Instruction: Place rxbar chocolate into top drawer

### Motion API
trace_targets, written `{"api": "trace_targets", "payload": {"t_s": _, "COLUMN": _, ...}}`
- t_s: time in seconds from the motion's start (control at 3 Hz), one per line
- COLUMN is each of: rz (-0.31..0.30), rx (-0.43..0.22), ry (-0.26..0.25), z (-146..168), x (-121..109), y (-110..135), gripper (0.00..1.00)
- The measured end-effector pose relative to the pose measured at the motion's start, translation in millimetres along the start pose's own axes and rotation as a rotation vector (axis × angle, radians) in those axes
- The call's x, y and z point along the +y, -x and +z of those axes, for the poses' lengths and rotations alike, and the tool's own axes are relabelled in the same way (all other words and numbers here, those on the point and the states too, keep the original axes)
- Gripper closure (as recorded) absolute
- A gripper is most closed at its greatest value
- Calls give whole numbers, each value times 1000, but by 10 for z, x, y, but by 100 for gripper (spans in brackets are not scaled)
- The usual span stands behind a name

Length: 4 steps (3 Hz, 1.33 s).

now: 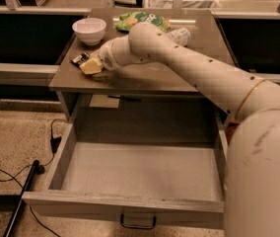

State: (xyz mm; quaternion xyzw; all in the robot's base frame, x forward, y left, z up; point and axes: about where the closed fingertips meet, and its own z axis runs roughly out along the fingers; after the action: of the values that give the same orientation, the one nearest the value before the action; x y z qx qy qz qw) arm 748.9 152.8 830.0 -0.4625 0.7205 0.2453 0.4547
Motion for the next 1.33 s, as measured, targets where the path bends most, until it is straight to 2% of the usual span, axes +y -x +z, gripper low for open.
{"api": "trace_targets", "payload": {"t_s": 0.33, "rz": -124, "rx": -87, "ry": -14, "z": -512, "x": 15, "y": 142, "gripper": 100}}
{"api": "trace_targets", "payload": {"t_s": 0.67, "rz": -259, "rx": -125, "ry": 40, "z": -1028, "x": 463, "y": 151, "gripper": 100}}
{"api": "trace_targets", "payload": {"t_s": 1.0, "rz": -377, "rx": -65, "ry": 141, "z": -1518, "x": 953, "y": -396, "gripper": 100}}
{"api": "trace_targets", "payload": {"t_s": 1.33, "rz": -398, "rx": -4, "ry": 200, "z": -2045, "x": 1099, "y": -1069, "gripper": 100}}
